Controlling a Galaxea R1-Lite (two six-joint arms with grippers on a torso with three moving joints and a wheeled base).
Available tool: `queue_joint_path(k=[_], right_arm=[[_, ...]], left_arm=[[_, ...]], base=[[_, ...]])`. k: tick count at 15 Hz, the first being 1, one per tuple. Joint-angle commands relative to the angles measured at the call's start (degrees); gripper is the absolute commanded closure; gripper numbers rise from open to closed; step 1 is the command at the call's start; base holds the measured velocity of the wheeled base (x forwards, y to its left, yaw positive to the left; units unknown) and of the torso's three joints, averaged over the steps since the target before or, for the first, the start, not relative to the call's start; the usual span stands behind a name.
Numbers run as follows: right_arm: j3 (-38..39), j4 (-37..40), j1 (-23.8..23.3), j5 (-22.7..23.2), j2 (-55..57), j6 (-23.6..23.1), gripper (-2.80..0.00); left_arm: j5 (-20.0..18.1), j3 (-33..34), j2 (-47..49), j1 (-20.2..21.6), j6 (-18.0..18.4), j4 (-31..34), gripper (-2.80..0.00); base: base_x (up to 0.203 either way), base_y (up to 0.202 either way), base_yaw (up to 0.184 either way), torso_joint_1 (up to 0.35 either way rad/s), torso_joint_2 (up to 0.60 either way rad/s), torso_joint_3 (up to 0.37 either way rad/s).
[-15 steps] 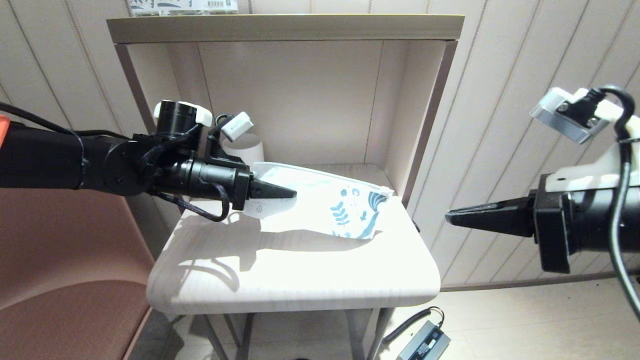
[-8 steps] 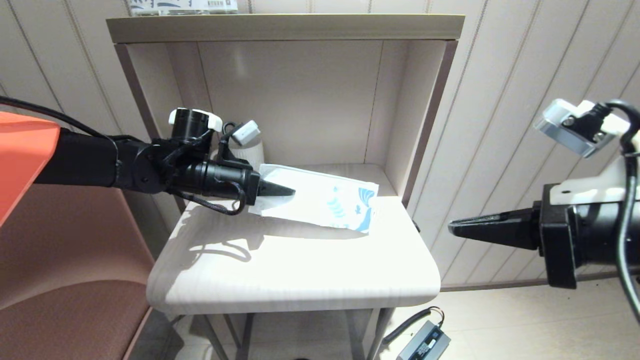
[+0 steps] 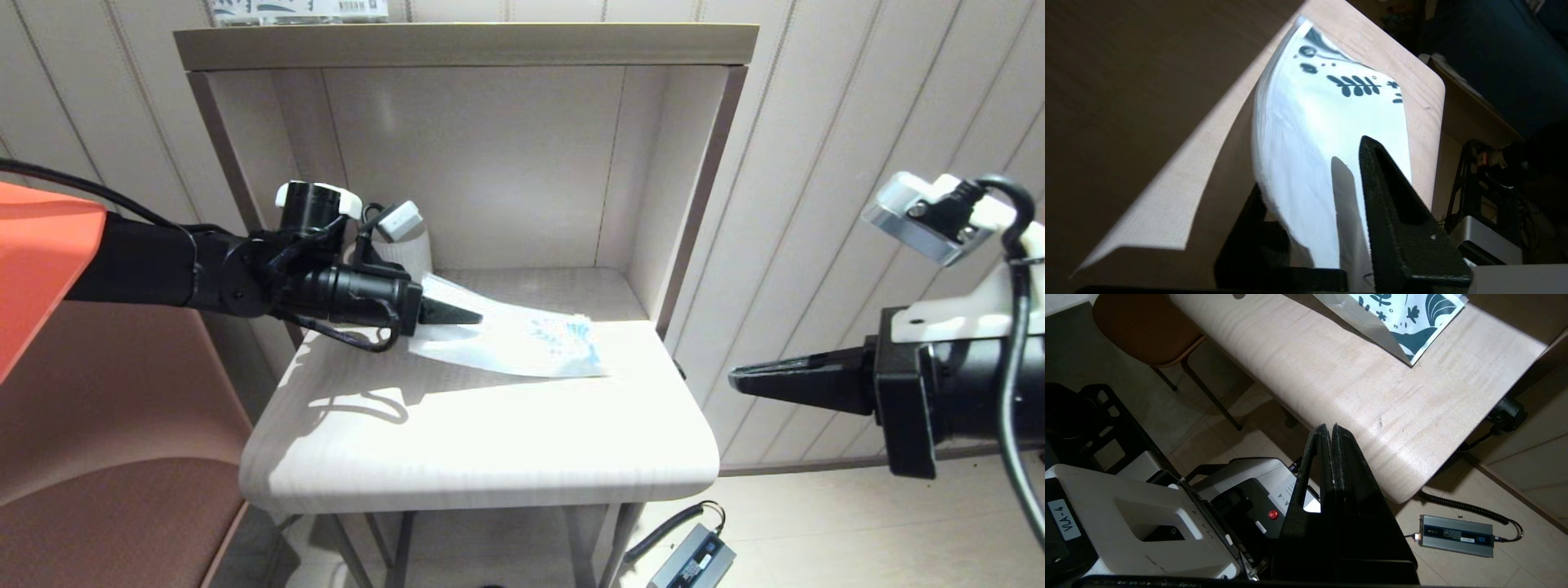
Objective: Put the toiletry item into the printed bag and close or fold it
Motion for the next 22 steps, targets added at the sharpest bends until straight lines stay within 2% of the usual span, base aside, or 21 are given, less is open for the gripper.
queue_joint_path(k=[1, 5, 10, 12, 16, 18, 19, 22], right_arm=[[0.19, 0.12, 0.02, 0.09, -0.02, -0.03, 0.00], [0.80, 0.03, 0.02, 0.18, -0.19, -0.03, 0.00], [1.05, 0.06, 0.02, 0.27, -2.07, -0.03, 0.00], [1.98, 0.06, 0.02, 0.32, -3.58, -0.03, 0.00], [2.91, 0.12, -0.51, 1.06, -5.64, 0.23, 0.00], [2.88, 0.35, -0.51, 0.97, -6.78, 0.25, 0.00], [3.09, 0.45, -0.51, 0.97, -7.71, 0.30, 0.00], [4.86, 0.81, -0.67, 0.77, -12.30, 0.44, 0.00]], left_arm=[[-0.43, 0.11, -0.81, -0.03, -0.04, -0.02, -2.80], [-0.43, 1.06, -2.52, 0.55, 0.21, -0.02, -2.80], [-0.19, 8.61, -11.21, 3.97, 0.87, 0.25, -2.80], [0.05, 13.67, -15.95, 6.12, 1.63, 0.22, -2.80], [4.59, 16.81, -18.88, 11.20, 3.36, 0.29, -2.80], [5.48, 17.27, -19.11, 13.61, 4.44, 0.54, -2.80], [7.17, 18.07, -19.62, 14.85, 4.86, 0.85, 0.00], [9.00, 24.60, -28.35, 16.78, 4.87, 1.07, 0.00]], base=[[0.000, 0.000, 0.000, 0.000, 0.00, 0.000], [0.000, 0.000, 0.000, 0.000, 0.00, 0.000], [0.000, 0.000, 0.000, 0.000, 0.00, 0.000], [0.000, 0.000, 0.000, 0.000, 0.00, 0.000], [0.000, 0.000, 0.000, 0.000, 0.00, 0.000], [0.000, 0.000, 0.000, 0.000, 0.00, 0.000], [0.000, 0.000, 0.000, 0.000, 0.00, 0.000], [0.000, 0.000, 0.000, 0.000, 0.00, 0.000]])
